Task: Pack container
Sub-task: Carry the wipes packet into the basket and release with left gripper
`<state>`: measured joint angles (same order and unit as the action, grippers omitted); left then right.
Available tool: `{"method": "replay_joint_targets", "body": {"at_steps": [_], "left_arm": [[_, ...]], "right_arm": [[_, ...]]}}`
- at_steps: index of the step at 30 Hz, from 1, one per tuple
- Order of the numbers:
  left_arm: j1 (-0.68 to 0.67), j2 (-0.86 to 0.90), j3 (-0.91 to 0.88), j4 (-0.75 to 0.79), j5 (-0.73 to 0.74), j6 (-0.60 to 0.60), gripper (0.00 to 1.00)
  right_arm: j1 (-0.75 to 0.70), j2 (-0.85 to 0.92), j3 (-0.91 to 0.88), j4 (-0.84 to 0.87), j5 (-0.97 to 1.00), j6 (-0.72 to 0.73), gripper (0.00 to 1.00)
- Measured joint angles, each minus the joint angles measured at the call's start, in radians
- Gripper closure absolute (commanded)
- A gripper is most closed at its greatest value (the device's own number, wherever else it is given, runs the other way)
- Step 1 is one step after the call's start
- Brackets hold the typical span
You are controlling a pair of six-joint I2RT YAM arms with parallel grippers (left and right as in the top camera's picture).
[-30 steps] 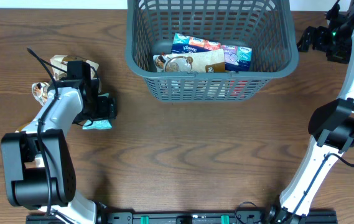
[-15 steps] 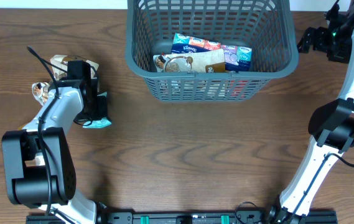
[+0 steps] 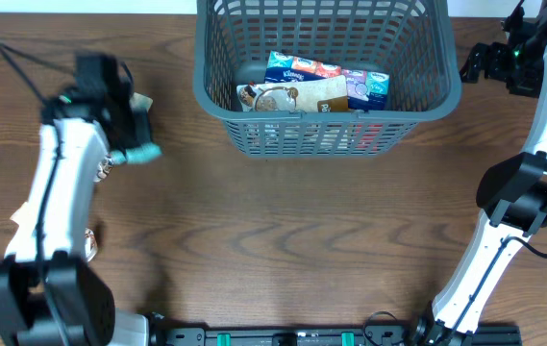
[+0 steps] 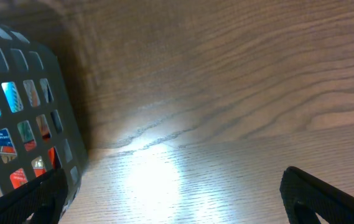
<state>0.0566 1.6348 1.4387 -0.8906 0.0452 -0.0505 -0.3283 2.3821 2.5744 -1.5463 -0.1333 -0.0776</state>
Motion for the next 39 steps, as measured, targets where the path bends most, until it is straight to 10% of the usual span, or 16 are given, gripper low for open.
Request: {"method": "replay_joint_targets", "body": {"at_steps": [12,28,39], "left_arm": [[-0.179,-0.009,0.639,-0.095,0.046,0.118,0.94],[-0.502,0.138,0.658,-0.026,0.155,0.901,0.94],[-0.502,0.403,0.658,-0.002,0.218,1.065,0.94]], "right_arm": [[0.000,0.000,0.000,-0.001,0.000,0.000,0.01],[0.000,0.000,0.000,-0.010,0.000,-0.018,0.01],[0.000,0.000,0.000,-0.014,0.000,-0.021,0.01]]}}
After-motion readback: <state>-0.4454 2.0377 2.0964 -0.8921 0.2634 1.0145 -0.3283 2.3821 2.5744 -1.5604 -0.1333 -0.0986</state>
